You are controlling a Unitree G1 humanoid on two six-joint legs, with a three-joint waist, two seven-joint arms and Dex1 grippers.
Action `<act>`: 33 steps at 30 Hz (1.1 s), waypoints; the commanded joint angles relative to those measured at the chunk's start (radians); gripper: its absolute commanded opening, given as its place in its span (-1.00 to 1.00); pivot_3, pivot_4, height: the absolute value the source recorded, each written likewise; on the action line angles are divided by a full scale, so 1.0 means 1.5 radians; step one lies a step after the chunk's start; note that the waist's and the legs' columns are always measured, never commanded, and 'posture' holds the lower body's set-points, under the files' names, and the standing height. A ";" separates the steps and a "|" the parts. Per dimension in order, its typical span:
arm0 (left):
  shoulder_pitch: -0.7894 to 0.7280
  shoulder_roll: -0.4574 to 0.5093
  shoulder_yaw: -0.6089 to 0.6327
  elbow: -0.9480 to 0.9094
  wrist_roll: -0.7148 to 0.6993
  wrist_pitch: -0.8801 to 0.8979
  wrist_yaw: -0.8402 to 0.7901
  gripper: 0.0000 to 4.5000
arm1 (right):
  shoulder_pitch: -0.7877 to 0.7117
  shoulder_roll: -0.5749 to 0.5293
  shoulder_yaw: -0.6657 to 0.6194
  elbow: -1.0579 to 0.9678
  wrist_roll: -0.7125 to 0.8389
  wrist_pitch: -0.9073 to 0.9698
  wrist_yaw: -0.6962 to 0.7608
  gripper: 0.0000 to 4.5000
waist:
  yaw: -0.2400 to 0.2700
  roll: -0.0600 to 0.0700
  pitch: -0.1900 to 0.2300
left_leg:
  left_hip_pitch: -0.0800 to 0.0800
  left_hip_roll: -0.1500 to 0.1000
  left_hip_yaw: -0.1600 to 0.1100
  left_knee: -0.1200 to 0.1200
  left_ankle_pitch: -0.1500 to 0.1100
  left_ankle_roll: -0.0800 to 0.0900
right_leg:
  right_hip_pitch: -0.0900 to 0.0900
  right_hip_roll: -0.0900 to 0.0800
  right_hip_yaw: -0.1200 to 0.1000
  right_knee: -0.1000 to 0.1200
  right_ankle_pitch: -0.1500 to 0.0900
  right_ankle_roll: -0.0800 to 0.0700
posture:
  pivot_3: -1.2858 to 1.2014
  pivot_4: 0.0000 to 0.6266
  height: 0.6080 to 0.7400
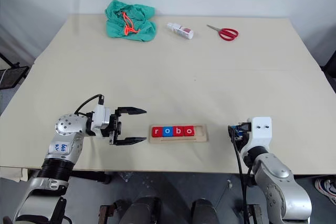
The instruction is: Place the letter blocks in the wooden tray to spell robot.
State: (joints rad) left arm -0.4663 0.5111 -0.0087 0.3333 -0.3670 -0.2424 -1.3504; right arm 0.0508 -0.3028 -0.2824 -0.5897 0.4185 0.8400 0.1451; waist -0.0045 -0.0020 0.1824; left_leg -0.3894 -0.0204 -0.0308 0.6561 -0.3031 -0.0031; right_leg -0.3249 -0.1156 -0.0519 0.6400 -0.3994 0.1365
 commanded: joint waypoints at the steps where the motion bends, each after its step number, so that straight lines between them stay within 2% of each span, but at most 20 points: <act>1: -0.006 0.003 0.006 -0.001 -0.008 -0.003 -0.004 1.00 | 0.005 0.000 -0.008 -0.019 0.007 -0.029 0.013 0.24 | 0.000 0.000 0.000 | 0.000 0.000 0.000 0.000 0.000 0.000 | 0.000 0.000 0.000 0.000 0.000 0.000 | 0.03 -0.52 1.00; 6: 0.000 0.006 0.009 -0.006 -0.009 -0.002 -0.004 1.00 | 0.015 -0.005 -0.014 -0.014 0.014 -0.050 0.033 0.96 | 0.001 0.000 0.000 | 0.000 0.000 0.000 0.000 0.000 0.000 | 0.000 0.000 0.000 0.000 0.000 0.000 | 0.03 -0.52 1.00; 13: 0.002 0.004 0.009 -0.009 -0.009 -0.001 -0.001 1.00 | 0.016 -0.073 -0.032 -0.013 0.030 -0.062 0.109 0.98 | 0.001 0.000 0.000 | 0.000 0.000 0.000 0.000 0.000 0.000 | 0.000 0.000 0.000 0.000 0.000 0.000 | 0.03 -0.52 1.00; 17: 0.002 0.001 0.008 -0.008 -0.009 -0.003 0.000 1.00 | 0.000 -0.246 -0.070 0.053 0.052 -0.102 0.298 0.98 | 0.002 0.000 0.000 | 0.000 0.000 0.001 0.000 0.000 0.000 | 0.000 0.000 0.001 -0.002 0.000 0.000 | 0.03 -0.52 1.00; 22: 0.002 -0.001 0.008 -0.008 -0.009 -0.005 0.003 1.00 | -0.030 -0.374 -0.060 0.188 0.035 -0.206 0.468 0.98 | 0.002 0.000 0.000 | 0.000 0.000 0.001 0.000 0.000 0.001 | 0.001 0.000 0.000 -0.003 0.000 0.000 | 0.03 -0.52 1.00; 27: 0.010 0.004 0.011 -0.017 -0.010 -0.003 0.005 1.00 | -0.082 -0.467 0.008 0.340 -0.024 -0.333 0.618 0.98 | 0.002 0.000 0.000 | 0.000 0.000 0.002 0.000 0.000 0.001 | 0.001 0.000 0.000 -0.003 0.000 0.000 | 0.03 -0.52 1.00; 33: 0.023 0.011 0.015 -0.038 -0.010 0.004 0.015 1.00 | -0.183 -0.485 0.104 0.472 -0.082 -0.432 0.721 0.98 | 0.001 0.000 0.000 | 0.000 0.001 0.002 0.001 0.000 0.001 | 0.001 0.000 0.000 -0.003 0.000 0.000 | 0.03 -0.52 1.00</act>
State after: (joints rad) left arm -0.4439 0.5153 -0.0016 0.3172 -0.3672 -0.2391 -1.3372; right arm -0.1954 -1.0148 -0.1433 0.0873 0.3143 0.2377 1.1887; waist -0.0036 -0.0027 0.1829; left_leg -0.3895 -0.0195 -0.0273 0.6573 -0.3029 -0.0018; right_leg -0.3231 -0.1161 -0.0528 0.6351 -0.3993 0.1365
